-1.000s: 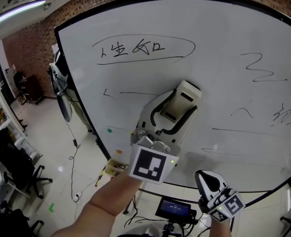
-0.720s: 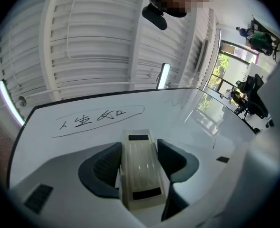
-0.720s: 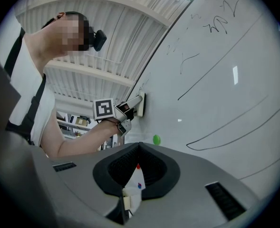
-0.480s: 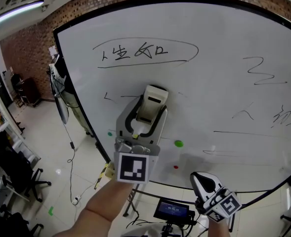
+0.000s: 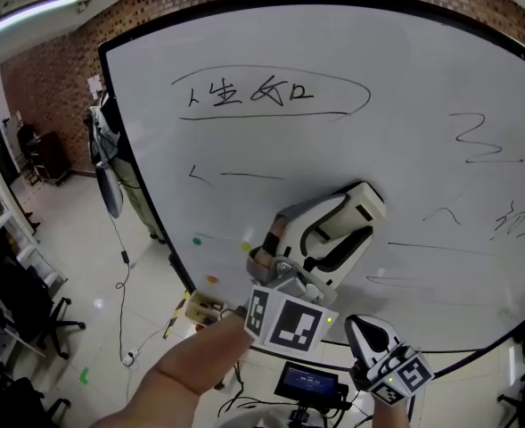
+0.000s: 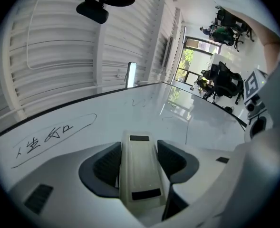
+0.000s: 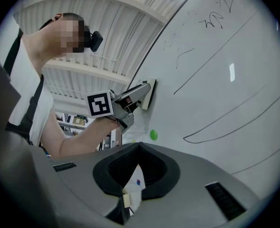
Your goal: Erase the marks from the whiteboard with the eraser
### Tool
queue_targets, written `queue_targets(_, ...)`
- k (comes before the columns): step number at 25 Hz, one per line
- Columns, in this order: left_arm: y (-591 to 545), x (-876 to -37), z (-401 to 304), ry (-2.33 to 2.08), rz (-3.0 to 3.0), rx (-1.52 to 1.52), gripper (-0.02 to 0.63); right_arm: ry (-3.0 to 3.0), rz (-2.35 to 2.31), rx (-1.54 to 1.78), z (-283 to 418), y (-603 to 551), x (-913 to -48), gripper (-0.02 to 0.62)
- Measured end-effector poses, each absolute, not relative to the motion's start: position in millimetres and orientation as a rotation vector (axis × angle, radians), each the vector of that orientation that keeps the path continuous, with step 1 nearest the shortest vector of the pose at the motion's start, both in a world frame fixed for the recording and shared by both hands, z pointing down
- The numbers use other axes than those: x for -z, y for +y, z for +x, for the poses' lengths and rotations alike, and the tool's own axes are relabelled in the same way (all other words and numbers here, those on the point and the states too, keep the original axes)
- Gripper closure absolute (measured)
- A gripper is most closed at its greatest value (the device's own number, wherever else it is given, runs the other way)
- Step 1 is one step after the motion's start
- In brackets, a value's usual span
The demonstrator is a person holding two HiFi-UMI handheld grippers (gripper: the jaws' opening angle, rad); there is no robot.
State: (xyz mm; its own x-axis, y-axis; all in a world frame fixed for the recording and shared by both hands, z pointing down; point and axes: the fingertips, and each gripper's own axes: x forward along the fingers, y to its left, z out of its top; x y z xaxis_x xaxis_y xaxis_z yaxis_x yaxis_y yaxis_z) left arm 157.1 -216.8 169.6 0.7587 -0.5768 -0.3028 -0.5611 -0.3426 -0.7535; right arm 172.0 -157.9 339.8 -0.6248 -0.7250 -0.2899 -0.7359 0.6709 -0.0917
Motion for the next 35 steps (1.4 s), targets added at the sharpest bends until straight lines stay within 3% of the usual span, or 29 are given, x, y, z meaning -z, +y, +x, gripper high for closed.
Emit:
queue_targets(7,-231.0,-161.3,116.1,0.961,-2.06,-0.008,0.337,2.608,-1.109,-0.05,152.3,-159.7,-338.2,0.584)
queue_targets(13,-246.6,-122.8,49.1,1.09,-2.005,-0.215,0.337,2.618,-1.086,-0.044,137.6,-158.3,-338.2,0.584)
queue_targets(24,-280.1,-153.3,-38.8,1.372,-1.996,-0.192,0.336,2.634,-1.089,-0.034,116.6,-159.0,-341.1,0.584)
queue_targets(29,-274.5,-150.5,-24.9,1.378,-1.918,-0.157,0.337,2.636,-1.102,-0.029,111.5,-161.3,-343.9,0.584)
queue_targets(35,-248.4,-170.5,54.3,1.036,-1.887,-0.003,0.337,2.627,-1.143,-0.024,114.0,-164.5,-344.1,0.584)
